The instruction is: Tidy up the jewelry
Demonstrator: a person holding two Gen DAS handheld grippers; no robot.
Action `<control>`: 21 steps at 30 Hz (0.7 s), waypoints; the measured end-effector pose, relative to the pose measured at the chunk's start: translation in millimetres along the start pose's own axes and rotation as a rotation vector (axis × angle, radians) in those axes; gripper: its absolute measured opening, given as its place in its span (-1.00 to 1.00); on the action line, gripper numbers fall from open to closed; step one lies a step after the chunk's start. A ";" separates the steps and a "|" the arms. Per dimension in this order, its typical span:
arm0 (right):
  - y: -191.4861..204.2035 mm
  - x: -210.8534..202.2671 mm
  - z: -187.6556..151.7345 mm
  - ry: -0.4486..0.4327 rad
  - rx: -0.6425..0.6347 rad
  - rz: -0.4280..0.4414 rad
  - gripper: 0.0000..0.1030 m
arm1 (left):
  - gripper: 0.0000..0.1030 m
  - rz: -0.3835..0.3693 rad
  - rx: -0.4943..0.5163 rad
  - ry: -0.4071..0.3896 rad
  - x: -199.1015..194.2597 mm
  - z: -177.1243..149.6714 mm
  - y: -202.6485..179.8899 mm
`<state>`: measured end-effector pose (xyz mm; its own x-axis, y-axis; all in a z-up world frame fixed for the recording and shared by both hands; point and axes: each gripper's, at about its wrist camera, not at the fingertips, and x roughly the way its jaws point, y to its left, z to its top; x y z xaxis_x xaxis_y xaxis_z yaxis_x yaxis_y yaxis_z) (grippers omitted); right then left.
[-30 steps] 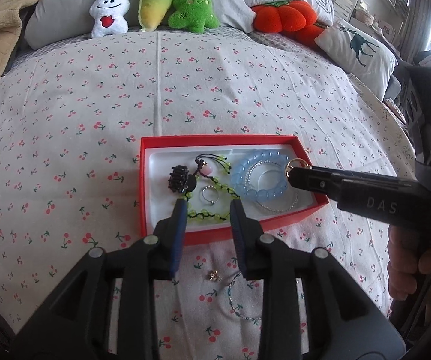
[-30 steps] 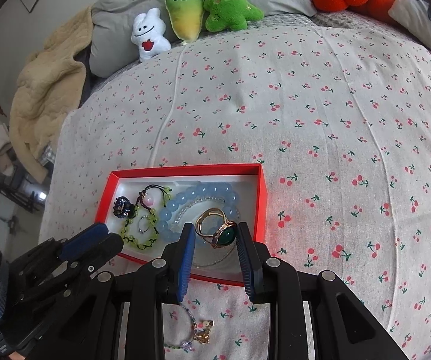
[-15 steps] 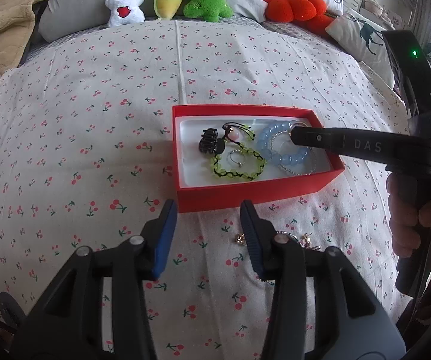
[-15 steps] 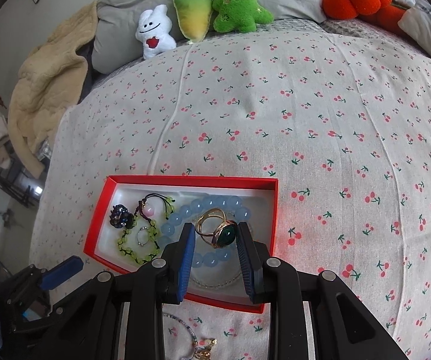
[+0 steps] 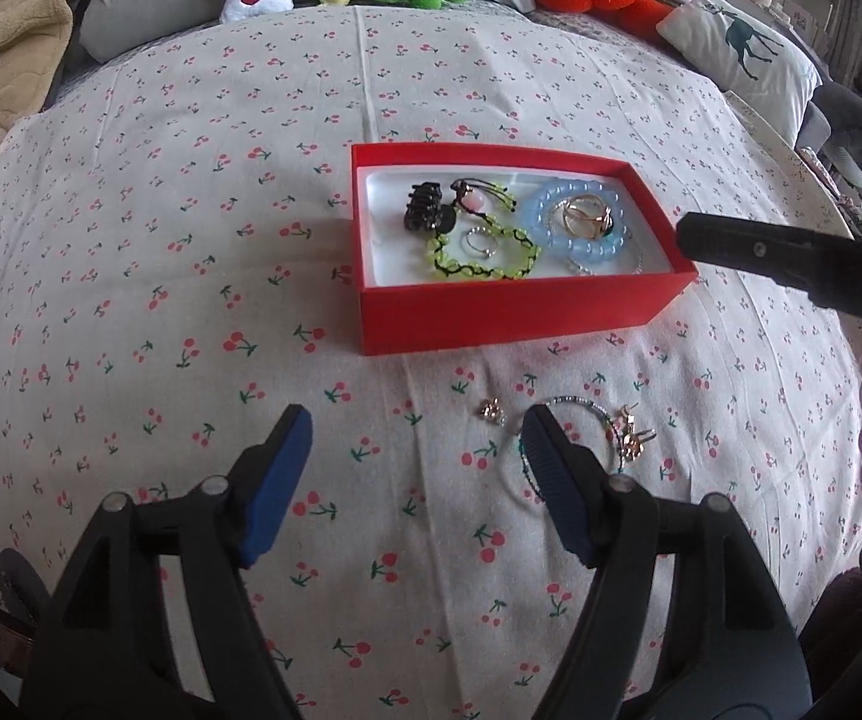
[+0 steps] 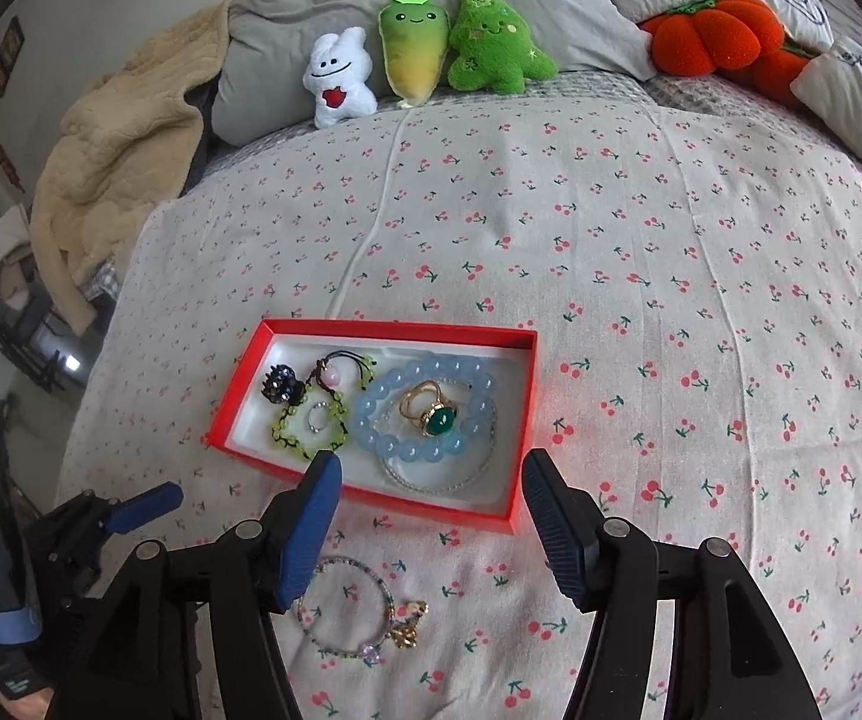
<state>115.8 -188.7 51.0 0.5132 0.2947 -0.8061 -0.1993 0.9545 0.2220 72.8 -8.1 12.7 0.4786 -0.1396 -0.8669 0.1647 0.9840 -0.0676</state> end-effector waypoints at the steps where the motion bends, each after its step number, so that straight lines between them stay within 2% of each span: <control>1: -2.0 -2.1 -4.5 0.010 -0.001 -0.013 0.24 | 0.42 0.004 0.001 0.010 1.4 -3.6 -0.3; 4: -8.3 -4.1 -18.5 0.060 0.006 -0.068 0.24 | 0.42 0.012 0.024 0.033 4.9 -14.6 -5.3; 9: -20.5 -4.8 -42.8 0.131 0.049 -0.093 0.24 | 0.42 0.015 0.060 0.062 11.9 -31.7 -16.1; 13: -21.9 -9.2 -58.4 0.155 0.041 -0.089 0.24 | 0.41 -0.014 0.071 0.060 13.6 -35.6 -22.6; 15: -24.0 -11.4 -63.8 0.156 0.042 -0.093 0.24 | 0.32 -0.045 0.072 0.051 13.2 -34.2 -26.1; 17: -27.6 -11.5 -67.3 0.162 0.048 -0.097 0.24 | 0.02 -0.080 0.062 0.047 14.3 -31.2 -29.2; 20: -34.4 -8.9 -70.2 0.175 0.057 -0.102 0.24 | -0.28 -0.125 0.034 0.066 23.1 -25.9 -32.7; 21: -36.7 -8.1 -71.1 0.179 0.058 -0.104 0.24 | -0.31 -0.130 0.028 0.075 27.0 -24.6 -34.2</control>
<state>59.7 -229.4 10.4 0.3708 0.1859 -0.9099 -0.1018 0.9820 0.1591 58.9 -42.8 -20.6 0.3862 -0.2565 -0.8860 0.2462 0.9544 -0.1690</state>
